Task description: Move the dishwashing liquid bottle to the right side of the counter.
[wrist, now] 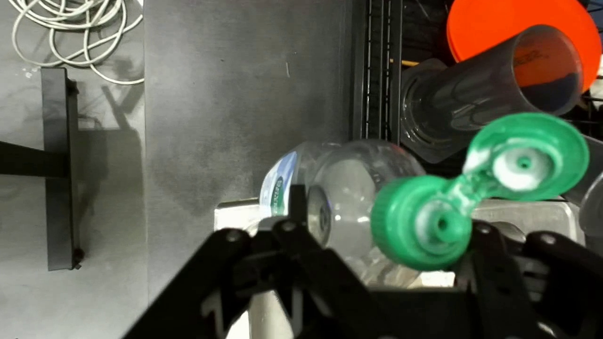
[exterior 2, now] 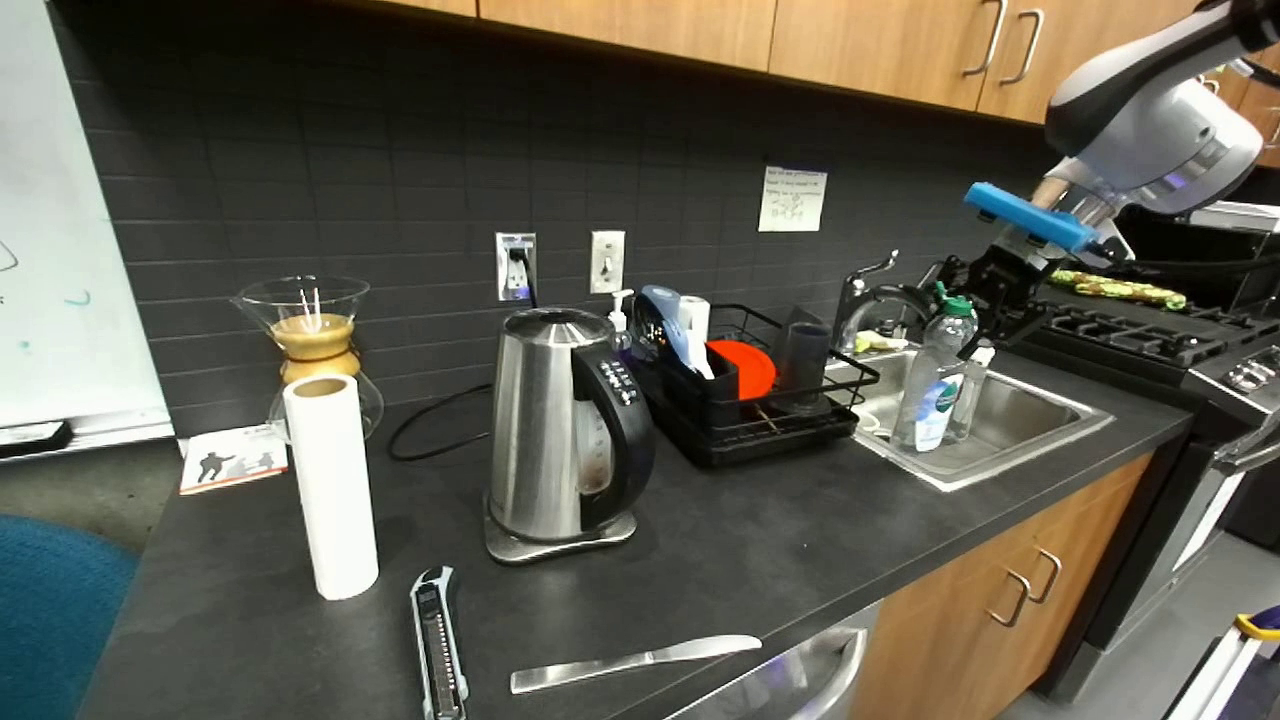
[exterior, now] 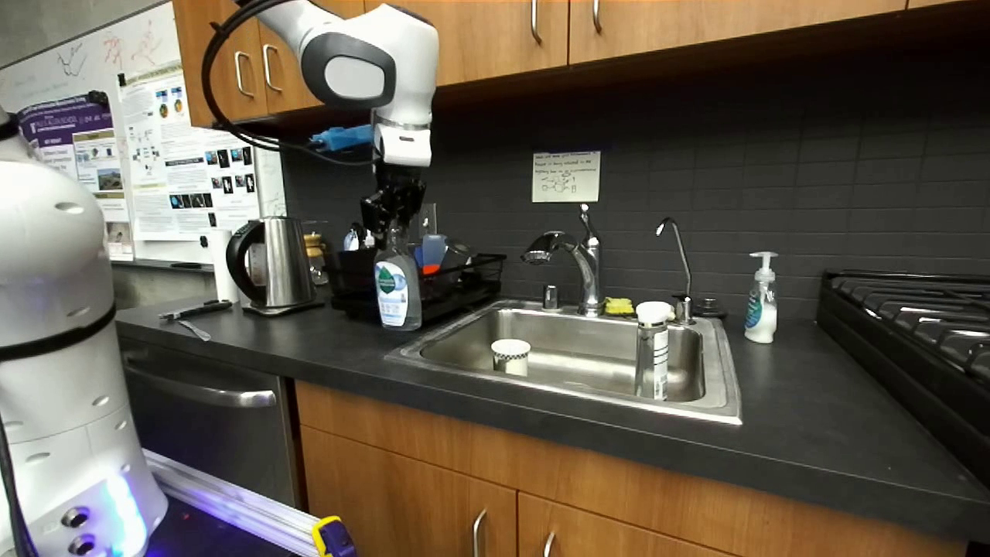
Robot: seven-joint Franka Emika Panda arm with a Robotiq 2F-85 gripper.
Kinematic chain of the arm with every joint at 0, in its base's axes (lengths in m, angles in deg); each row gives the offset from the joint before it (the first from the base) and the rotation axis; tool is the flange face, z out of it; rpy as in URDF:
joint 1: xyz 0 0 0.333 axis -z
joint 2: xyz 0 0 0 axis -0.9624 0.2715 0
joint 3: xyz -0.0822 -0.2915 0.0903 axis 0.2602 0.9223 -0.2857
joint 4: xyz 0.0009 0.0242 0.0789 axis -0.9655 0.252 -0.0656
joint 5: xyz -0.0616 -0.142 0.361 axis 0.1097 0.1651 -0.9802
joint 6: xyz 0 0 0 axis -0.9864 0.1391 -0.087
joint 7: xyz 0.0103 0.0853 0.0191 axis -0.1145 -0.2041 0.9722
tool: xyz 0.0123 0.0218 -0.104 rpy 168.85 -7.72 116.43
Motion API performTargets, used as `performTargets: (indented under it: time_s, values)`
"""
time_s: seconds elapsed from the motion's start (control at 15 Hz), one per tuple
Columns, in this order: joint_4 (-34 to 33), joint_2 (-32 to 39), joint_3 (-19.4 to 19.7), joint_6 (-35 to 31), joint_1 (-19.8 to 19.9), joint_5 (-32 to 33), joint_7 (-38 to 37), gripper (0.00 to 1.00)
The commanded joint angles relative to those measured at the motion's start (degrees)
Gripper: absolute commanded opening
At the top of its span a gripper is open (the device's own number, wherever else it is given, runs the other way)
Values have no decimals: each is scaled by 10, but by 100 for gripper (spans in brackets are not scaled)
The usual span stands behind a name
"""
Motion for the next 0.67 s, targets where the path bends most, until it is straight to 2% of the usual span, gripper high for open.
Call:
performTargets:
  time_s: [0.0,0.27,0.6]
  values:
    - [-21,-24,9,40,27,32,3,34]
    - [-51,-22,21,84,51,77,13,34]
    - [-90,-15,48,139,74,113,61,34]
